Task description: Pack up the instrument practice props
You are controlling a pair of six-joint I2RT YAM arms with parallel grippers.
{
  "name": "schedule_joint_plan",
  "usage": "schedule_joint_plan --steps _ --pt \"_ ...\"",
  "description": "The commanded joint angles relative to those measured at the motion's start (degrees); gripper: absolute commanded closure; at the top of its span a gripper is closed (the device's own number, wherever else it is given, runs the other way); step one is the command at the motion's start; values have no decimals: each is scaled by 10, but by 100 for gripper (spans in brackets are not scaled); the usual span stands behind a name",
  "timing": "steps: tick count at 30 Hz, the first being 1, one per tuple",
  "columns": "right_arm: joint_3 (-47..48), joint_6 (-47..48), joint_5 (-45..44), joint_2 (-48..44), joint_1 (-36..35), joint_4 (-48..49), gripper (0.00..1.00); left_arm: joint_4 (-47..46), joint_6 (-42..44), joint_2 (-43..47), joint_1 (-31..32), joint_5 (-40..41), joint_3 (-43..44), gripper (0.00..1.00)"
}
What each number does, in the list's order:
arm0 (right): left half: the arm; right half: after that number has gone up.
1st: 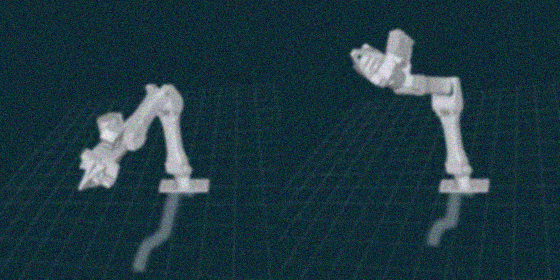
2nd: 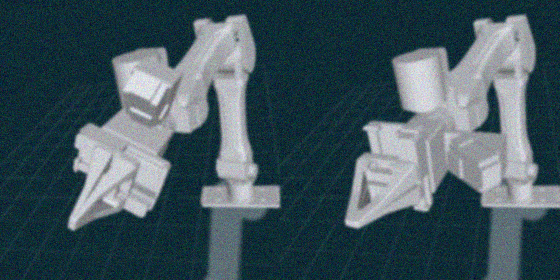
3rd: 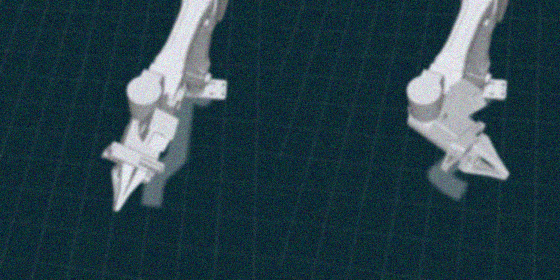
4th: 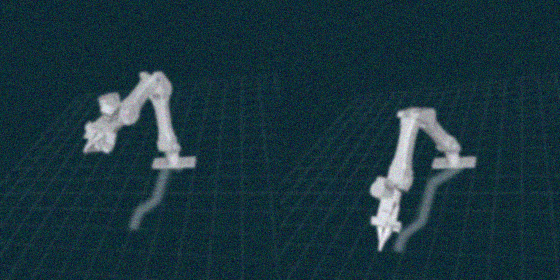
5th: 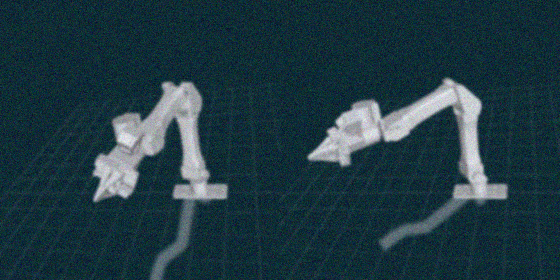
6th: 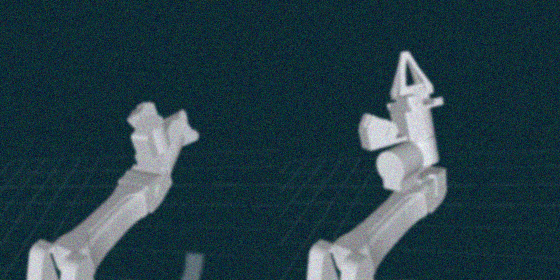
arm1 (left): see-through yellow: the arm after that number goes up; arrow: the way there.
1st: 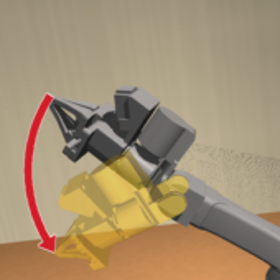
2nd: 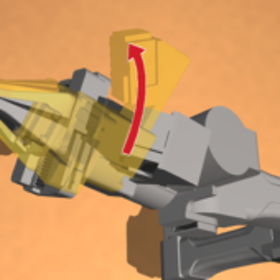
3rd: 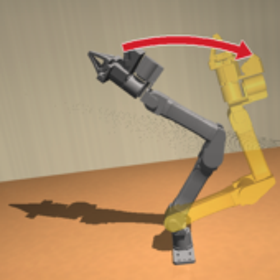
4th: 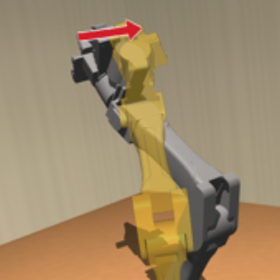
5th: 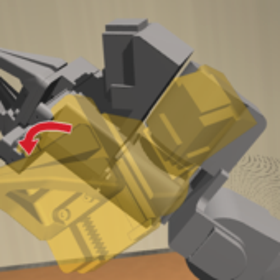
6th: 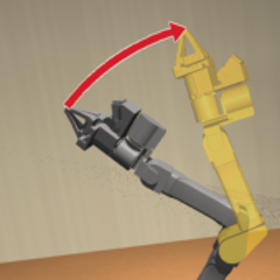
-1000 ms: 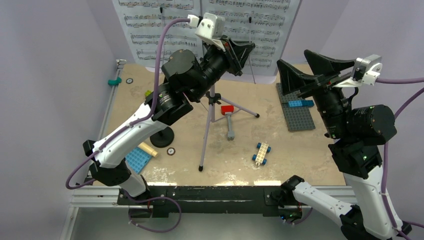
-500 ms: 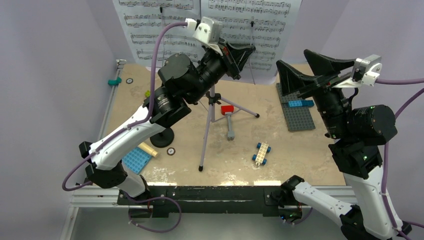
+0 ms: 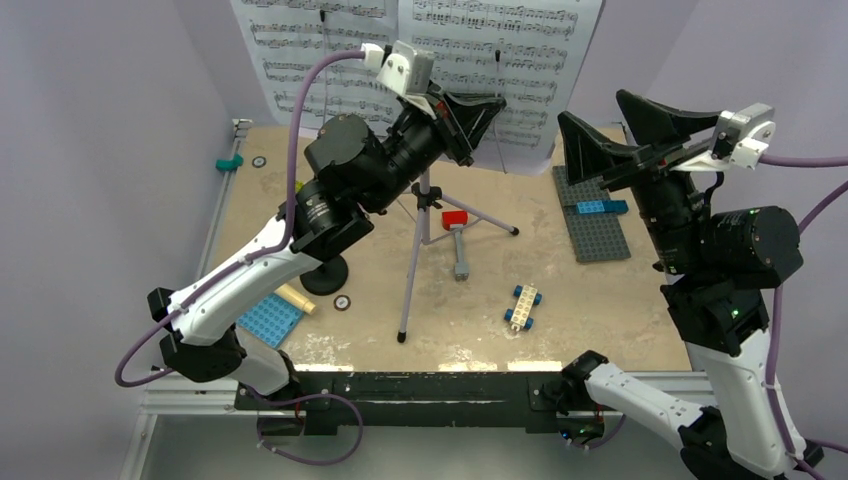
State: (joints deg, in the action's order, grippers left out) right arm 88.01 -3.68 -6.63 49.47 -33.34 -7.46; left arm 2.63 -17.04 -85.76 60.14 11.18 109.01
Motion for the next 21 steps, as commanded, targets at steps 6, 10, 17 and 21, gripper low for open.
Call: schedule_joint_plan --steps 6,10,17,21 --pt "18 -10 25 12 1 4 5 -58 -6 54 12 -57 -40 100" --pt "22 -12 31 17 1 -6 7 -66 -6 65 12 -60 -58 100" --pt "1 -29 82 -1 2 8 14 -72 -2 75 12 -54 -76 100" --pt "20 -30 100 13 1 -11 20 -74 -3 78 12 -55 -81 100"
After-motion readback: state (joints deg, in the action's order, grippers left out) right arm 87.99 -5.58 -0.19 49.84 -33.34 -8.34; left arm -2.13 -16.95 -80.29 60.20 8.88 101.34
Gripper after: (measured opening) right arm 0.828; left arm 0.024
